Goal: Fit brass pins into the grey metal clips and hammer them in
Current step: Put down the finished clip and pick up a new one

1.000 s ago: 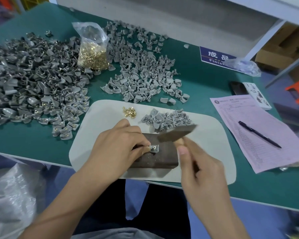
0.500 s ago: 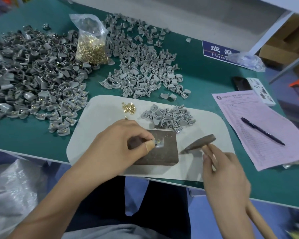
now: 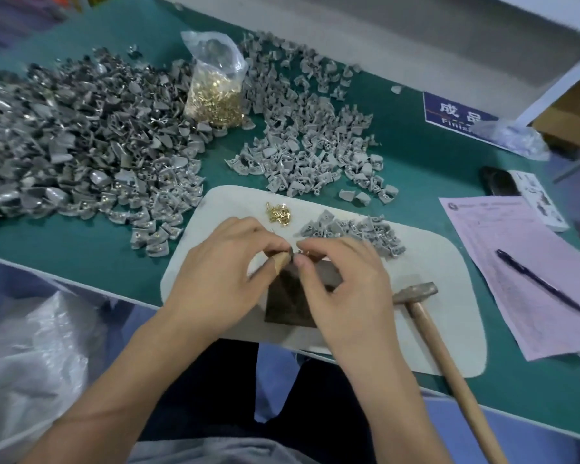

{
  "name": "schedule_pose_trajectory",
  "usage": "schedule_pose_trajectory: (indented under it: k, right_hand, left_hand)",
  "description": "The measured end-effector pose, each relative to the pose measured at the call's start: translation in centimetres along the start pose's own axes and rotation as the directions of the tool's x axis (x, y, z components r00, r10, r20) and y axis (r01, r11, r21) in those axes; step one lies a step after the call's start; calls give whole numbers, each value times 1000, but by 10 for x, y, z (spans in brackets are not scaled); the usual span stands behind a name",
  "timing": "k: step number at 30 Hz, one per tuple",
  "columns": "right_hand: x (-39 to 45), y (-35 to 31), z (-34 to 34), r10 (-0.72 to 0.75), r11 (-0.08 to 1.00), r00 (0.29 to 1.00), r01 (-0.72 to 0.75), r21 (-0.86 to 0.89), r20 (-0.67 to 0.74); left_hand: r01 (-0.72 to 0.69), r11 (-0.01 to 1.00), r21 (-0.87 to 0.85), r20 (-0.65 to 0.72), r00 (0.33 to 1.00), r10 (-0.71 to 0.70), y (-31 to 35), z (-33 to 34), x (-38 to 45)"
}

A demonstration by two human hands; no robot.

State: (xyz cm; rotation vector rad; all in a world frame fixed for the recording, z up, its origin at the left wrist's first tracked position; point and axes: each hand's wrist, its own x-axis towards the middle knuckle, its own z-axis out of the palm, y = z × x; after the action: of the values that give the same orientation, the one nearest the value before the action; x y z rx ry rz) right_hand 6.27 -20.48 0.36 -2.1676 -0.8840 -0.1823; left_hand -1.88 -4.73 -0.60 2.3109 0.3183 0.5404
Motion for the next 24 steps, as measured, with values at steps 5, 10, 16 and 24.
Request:
schedule_pose_trajectory:
  k: [5,10,16,24]
  right_hand:
    - [17,-18,31,-33,999,986,31,16,161]
    - [25,-45,72,-94,995,952,97,4,291]
    - [23,-67,114,-128,990,897,140,2,423]
    - [31,-84,134,-102,989,895,138,-51,434]
  left_hand:
    - [78,990,117,-89,994,-68,-21,-23,-17]
    - [255,959,122,-234,947,-222,-52,-38,-51]
    - [406,881,244,-338,887,-315,-87,-62,-78]
    - [451,887,100,-351,850,-393,-96,-72,-78]
